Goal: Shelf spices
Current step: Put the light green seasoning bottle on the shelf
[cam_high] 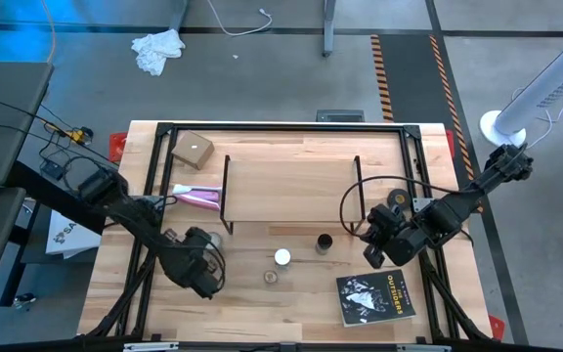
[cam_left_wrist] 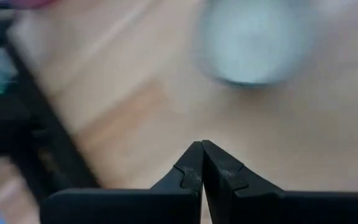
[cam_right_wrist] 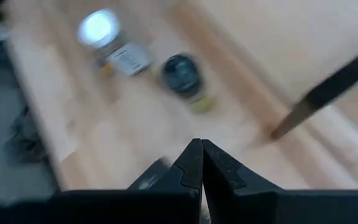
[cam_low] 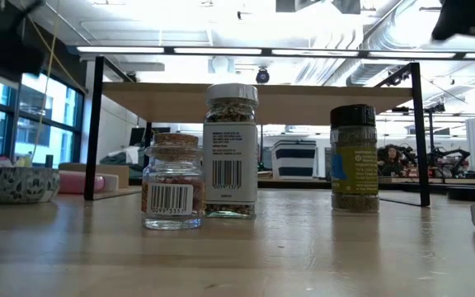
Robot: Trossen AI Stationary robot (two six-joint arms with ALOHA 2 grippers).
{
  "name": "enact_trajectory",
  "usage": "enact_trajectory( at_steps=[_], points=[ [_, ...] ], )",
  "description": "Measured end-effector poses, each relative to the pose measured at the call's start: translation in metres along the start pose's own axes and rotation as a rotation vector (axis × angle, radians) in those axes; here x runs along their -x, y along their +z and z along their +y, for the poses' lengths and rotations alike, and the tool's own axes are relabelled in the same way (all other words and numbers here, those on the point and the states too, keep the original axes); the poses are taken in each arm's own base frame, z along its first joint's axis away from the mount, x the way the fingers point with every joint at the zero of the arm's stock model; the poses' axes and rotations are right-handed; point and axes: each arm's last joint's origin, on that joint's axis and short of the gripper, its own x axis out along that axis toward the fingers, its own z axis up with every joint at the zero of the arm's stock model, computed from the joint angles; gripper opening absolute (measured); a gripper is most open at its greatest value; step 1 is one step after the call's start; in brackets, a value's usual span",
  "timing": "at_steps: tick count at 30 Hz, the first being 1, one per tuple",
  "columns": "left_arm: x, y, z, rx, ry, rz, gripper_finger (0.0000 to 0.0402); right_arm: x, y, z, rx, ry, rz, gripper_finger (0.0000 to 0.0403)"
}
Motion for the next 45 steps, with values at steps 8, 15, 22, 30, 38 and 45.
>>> enact_trajectory(
  at_steps=[8,15,22,30,38,45],
  points=[
    [0.110,-0.001,0.034,0.107,-0.626,-0.313,0.0000,0.012,-0.012,0.026,0.056,0.242,0.082,0.0000],
    [0.107,0.022,0.038,-0.006,-0.563,-0.233,0.0001,-0.034,0.003,0.046,0.224,0.221,-0.007,0.0010],
    [0.103,0.033,0.035,-0.003,-0.536,-0.229,0.0038,-0.071,0.022,0.056,0.466,0.249,0.065,0.0115],
    [0.093,0.029,0.031,-0.007,-0.511,-0.243,0.0114,-0.091,0.035,0.054,0.634,0.074,0.128,0.0244],
    [0.082,0.026,0.023,0.005,-0.534,-0.258,0.0175,-0.093,0.042,0.059,0.667,0.004,0.177,0.0290],
    [0.056,0.023,0.018,0.019,-0.520,-0.275,0.0206,-0.094,0.039,0.054,0.673,-0.072,0.242,0.0291]
  ],
)
